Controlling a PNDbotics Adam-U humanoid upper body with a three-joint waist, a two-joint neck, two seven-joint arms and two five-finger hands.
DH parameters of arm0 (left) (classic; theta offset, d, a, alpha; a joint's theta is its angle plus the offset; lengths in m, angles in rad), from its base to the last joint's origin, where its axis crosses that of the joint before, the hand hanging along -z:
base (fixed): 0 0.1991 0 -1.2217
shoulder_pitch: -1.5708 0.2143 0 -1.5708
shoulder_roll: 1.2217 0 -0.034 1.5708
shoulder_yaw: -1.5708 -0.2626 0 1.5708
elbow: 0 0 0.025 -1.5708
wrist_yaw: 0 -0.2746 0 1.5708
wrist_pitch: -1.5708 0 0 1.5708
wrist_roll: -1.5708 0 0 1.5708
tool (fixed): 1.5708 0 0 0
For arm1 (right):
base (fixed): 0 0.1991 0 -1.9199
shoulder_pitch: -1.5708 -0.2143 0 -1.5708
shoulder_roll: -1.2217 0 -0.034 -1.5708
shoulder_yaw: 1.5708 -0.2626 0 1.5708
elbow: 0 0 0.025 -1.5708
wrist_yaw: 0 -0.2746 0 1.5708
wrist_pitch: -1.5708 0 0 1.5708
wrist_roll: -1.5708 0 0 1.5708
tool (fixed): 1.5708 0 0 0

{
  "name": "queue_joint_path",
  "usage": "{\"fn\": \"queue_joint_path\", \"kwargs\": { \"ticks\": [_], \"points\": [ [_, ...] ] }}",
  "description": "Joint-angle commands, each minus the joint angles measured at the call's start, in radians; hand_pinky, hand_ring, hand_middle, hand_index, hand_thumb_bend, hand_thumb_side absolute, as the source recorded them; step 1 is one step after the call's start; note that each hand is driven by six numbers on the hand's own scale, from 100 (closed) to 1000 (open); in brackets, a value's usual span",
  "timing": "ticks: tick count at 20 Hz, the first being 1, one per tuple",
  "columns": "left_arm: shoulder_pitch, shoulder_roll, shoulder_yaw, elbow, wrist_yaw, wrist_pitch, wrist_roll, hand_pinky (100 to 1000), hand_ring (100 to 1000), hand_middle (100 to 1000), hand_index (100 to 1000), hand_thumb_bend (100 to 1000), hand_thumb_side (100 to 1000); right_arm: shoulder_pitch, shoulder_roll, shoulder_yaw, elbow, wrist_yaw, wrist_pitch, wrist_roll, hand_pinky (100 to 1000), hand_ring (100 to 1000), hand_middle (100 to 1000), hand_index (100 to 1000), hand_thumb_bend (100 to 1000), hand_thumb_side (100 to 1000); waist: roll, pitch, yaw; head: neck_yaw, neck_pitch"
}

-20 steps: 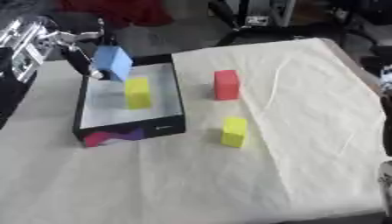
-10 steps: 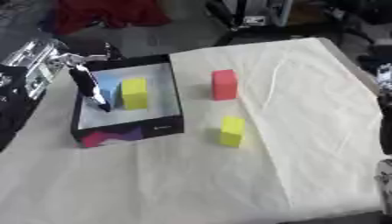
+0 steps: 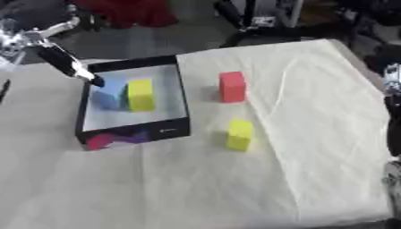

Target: Pick up objects on the table and place them in the box.

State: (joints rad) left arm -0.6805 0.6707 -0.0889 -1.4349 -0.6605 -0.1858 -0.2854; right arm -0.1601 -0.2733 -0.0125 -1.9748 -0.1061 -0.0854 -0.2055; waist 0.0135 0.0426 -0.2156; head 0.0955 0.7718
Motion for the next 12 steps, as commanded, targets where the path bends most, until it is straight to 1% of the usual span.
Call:
{"fn": "queue_joint_path", "kwargs": {
  "ticks": [1,4,6,7,8,9,10,12],
  "points": [
    [0.069,0.051,0.095,-0.143,0.180,0.072,0.125,687,622,660,831,881,619,-0.026,-0.051,-0.014,-0.006,0.011,0.002,-0.005,775,685,635,840,100,490,0.000,-0.014,0.006,-0.005,-0.002],
    [0.202,0.021,0.160,-0.258,0.377,0.110,0.245,648,600,634,814,880,616,-0.055,-0.130,-0.018,0.003,0.023,0.010,-0.007,775,685,634,841,100,466,-0.004,-0.013,0.017,-0.011,-0.002],
    [0.287,-0.006,0.193,-0.322,0.477,0.122,0.321,633,591,623,804,878,612,-0.081,-0.200,-0.016,0.016,0.038,0.013,0.001,775,686,634,843,100,449,-0.008,-0.013,0.026,-0.016,-0.002],
    [0.331,-0.027,0.208,-0.349,0.511,0.128,0.358,629,589,620,800,876,612,-0.098,-0.239,-0.008,0.032,0.038,0.022,0.009,775,686,633,843,100,443,-0.010,-0.013,0.032,-0.018,-0.002],
    [0.368,-0.045,0.217,-0.373,0.535,0.133,0.388,624,585,616,798,888,592,-0.117,-0.274,0.000,0.048,0.032,0.030,0.017,775,687,634,845,100,434,-0.012,-0.013,0.036,-0.020,-0.002],
    [0.404,-0.067,0.225,-0.393,0.550,0.138,0.410,623,585,616,797,876,613,-0.139,-0.313,0.013,0.065,0.025,0.039,0.031,776,687,634,846,100,427,-0.014,-0.014,0.042,-0.022,-0.002],
    [0.432,-0.087,0.230,-0.409,0.556,0.142,0.425,621,584,615,797,876,616,-0.160,-0.344,0.025,0.081,0.019,0.045,0.047,776,688,635,848,100,416,-0.015,-0.014,0.046,-0.023,-0.002],
    [0.485,-0.137,0.237,-0.433,0.558,0.152,0.439,614,580,611,796,874,620,-0.214,-0.411,0.067,0.116,0.008,0.054,0.097,776,691,638,853,100,398,-0.018,-0.017,0.056,-0.026,-0.002]
  ]
}}
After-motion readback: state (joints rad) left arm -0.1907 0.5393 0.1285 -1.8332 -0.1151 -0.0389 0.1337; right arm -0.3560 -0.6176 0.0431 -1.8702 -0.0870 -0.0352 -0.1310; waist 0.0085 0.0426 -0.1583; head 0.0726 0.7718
